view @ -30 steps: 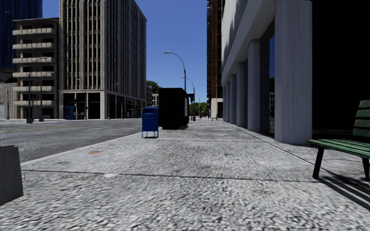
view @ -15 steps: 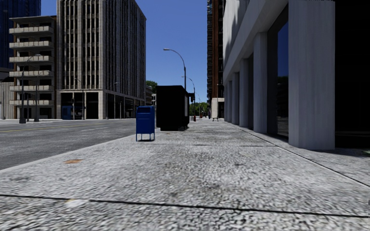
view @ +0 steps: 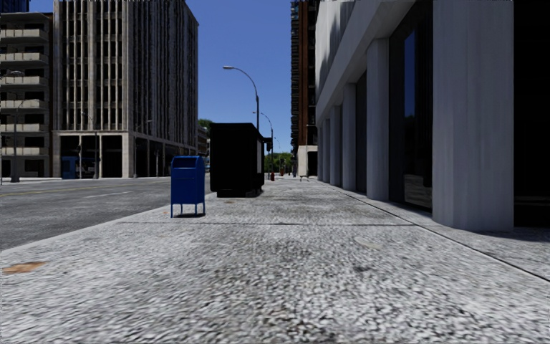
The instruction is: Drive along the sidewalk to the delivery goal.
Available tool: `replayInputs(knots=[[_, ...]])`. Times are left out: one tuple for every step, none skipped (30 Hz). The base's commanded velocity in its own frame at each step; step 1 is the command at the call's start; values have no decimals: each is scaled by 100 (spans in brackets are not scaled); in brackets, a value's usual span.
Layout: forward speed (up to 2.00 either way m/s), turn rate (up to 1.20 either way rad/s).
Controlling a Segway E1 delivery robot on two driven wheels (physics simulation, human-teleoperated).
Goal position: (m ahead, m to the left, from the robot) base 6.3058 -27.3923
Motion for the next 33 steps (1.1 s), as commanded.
replayInputs(knots=[[155, -79], [155, -59], [155, -48], [155, -44], [155, 0], [155, 0], [155, 0], [155, 0], [155, 0], [155, 0], [155, 0], [155, 0], [155, 0], [155, 0], [155, -1], [155, -21], [155, -36], [155, -45], [155, -59], [155, -120], [155, -120], [155, -120], [155, -120], [155, -120], [155, -120], [155, -120], [155, -120], [155, -120], [155, -120], [155, -120], [155, -120], [155, -120], [155, -120]])
